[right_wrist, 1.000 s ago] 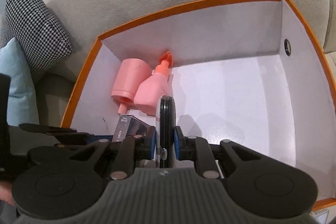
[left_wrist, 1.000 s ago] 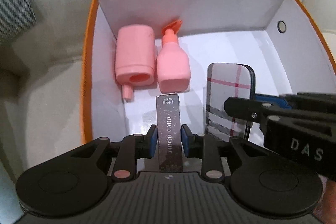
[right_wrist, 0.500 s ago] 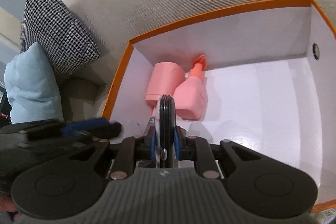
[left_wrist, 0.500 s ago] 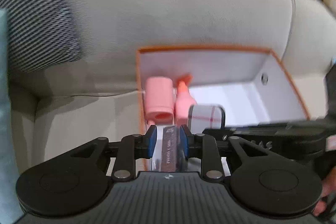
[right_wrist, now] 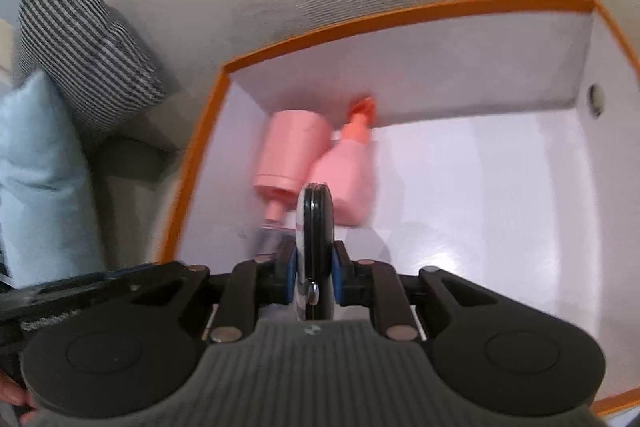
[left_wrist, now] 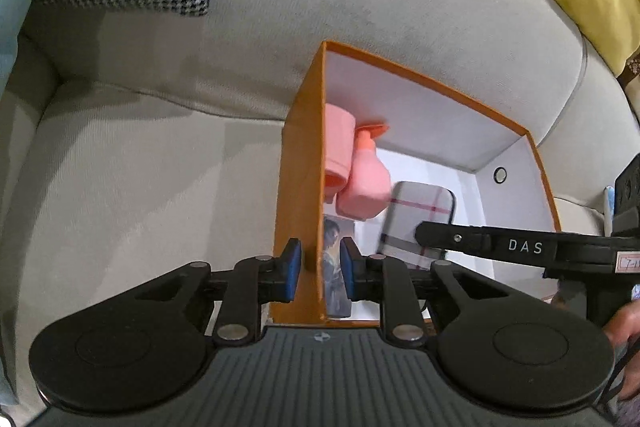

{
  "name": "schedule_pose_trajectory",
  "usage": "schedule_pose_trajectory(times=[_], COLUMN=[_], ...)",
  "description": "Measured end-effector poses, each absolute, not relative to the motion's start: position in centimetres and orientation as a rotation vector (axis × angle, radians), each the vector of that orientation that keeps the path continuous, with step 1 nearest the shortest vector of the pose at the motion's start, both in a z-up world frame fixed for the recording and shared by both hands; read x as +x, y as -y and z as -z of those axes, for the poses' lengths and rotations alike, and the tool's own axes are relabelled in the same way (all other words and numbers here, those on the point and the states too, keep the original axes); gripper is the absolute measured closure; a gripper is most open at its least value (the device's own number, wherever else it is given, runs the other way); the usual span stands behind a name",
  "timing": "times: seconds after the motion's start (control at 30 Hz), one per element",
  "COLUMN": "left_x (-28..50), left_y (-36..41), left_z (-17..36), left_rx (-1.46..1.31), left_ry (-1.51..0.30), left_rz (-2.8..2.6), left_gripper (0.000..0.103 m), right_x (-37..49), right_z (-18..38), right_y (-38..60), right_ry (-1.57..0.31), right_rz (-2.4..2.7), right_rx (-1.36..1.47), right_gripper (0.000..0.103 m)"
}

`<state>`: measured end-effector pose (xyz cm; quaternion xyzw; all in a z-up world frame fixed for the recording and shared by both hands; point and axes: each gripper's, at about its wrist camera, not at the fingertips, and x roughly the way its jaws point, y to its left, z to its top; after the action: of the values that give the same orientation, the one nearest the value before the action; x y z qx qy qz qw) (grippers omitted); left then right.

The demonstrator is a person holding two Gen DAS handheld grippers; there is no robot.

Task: Organize rigid objects
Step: 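Lower the photo card box into the box with the left tool while the right tool lowers the plaid case, then open the right tool to release the plaid case while the left tool releases the photo card box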

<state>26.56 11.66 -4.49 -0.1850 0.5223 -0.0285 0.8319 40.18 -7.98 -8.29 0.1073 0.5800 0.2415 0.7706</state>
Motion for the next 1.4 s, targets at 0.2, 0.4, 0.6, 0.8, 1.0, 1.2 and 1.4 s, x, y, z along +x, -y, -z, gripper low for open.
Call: schedule_pose_trajectory(times=[0.2,0.4,0.6,0.8,1.0,1.2,1.4], left_x=[26.2,26.3,26.2,26.1,26.2,26.2,26.5], left_y=[-12.1,-11.8,-12.0,-12.1,-12.3,-12.3,-12.2], left_z=[5.1,5.0,5.1,5.1,5.1,5.1,5.0], left_rx=[-0.412,-0.397,-0.413,-0.420,-0.428,-0.432,-0.428], left_ry=[-1.102,-1.100,-1.098,-1.097,-1.101,-1.107,-1.112], left_rz=[0.067,0.067,0.071,0.075,0.082,0.082,0.087], left_gripper=[0.090,0.091,0.091,0.090,0.090,0.090,0.090], right_x=[41.2,42.0,42.5,42.6,44.0,45.5,45.2], right_z=[9.9,10.3,10.5,10.6,10.7,12.1,12.3], right_y=[8.1,7.3,8.0,9.4,12.0,12.1,11.2], right_ry=[-1.361,-1.427,-1.473,-1.483,-1.534,-1.601,-1.581], right_rz=[-0.568,-0.554,-0.508,-0.519,-0.516,-0.454,-0.376], right_rx=[0.300,0.288,0.283,0.335,0.397,0.348,0.285], right_gripper=[0.085,0.084,0.081,0.084,0.086,0.083,0.081])
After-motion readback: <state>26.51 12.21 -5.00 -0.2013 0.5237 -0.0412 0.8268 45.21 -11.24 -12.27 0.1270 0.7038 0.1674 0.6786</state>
